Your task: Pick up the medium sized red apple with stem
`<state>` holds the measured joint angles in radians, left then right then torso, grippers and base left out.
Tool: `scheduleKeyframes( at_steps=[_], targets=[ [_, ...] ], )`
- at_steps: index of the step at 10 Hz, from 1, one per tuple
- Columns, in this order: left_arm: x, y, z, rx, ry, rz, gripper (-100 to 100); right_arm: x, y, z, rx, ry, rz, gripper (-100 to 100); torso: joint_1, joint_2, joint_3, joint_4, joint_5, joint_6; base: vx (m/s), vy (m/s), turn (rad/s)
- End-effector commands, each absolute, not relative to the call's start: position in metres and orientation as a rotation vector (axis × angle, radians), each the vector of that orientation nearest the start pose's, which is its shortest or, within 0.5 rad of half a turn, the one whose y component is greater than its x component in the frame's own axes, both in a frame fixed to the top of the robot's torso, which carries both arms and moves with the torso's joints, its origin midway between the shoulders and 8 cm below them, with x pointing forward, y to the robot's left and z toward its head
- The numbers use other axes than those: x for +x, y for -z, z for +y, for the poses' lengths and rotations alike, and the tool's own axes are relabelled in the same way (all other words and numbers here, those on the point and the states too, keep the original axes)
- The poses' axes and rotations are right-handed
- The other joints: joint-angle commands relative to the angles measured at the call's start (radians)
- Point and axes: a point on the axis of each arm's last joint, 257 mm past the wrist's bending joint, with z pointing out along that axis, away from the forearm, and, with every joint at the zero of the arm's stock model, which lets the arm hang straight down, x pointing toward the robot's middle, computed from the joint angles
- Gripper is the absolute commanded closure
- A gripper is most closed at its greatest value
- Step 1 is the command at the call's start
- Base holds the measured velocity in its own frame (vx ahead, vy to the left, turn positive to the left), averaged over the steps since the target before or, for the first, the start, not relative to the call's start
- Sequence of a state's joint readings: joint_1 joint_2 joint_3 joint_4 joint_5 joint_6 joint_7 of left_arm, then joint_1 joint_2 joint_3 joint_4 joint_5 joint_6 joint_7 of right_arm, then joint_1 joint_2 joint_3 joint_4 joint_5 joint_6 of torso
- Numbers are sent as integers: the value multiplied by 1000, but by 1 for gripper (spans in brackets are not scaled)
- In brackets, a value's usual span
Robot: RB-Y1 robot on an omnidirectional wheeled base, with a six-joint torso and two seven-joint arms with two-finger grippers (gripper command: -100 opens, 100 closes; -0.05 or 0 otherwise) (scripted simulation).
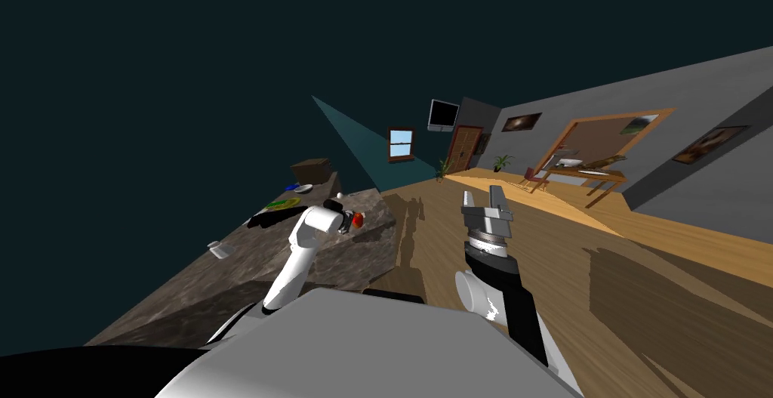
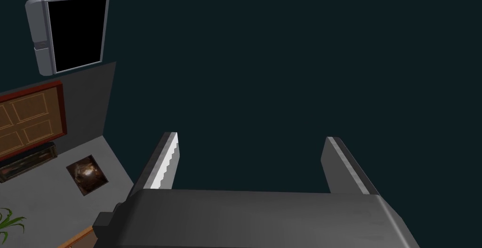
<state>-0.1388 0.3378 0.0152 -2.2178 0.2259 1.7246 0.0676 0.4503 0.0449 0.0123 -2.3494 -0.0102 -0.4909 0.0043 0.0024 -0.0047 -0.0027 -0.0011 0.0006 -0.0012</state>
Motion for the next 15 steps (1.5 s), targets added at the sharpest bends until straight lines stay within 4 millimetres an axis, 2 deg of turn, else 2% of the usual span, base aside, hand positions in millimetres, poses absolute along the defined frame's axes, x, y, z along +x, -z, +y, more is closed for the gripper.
scheduleKeyframes(
  at_steps=[1, 7, 8, 9, 10, 13, 15],
  targets=[
    [416, 235, 273, -1719, 455, 1978, -100, 332, -69, -274, 610, -1355, 494, 0, 0, 0, 0, 0, 0, 0, 54, 25, -30],
    [396, 244, 262, -1737, 344, 2090, -100, 332, -69, -274, 610, -1355, 494, 0, 0, -1, 0, 0, 0, 0, 74, 31, -41],
    [398, 243, 262, -1734, 357, 2080, -100, 332, -69, -274, 610, -1355, 494, 0, 0, -1, 0, 0, 0, 0, 17, 4, 0],
    [397, 244, 262, -1735, 352, 2083, 0, 332, -69, -274, 610, -1355, 493, 0, -2, 2, 1, 0, 0, 0, 0, 0, 0],
    [402, 250, 263, -1737, 353, 2080, -100, 332, -69, -274, 610, -1356, 493, 0, -2, 4, 2, 1, 0, 0, -2, 0, -17],
    [411, 262, 266, -1740, 352, 2076, -100, 332, -69, -273, 610, -1356, 493, 0, -2, 5, 3, 1, 0, 0, -8, -1, -16],
    [412, 262, 267, -1742, 350, 2077, -100, 332, -69, -273, 610, -1356, 493, 0, -2, 5, 3, 1, 0, 0, -3, 0, -5]
  ],
)
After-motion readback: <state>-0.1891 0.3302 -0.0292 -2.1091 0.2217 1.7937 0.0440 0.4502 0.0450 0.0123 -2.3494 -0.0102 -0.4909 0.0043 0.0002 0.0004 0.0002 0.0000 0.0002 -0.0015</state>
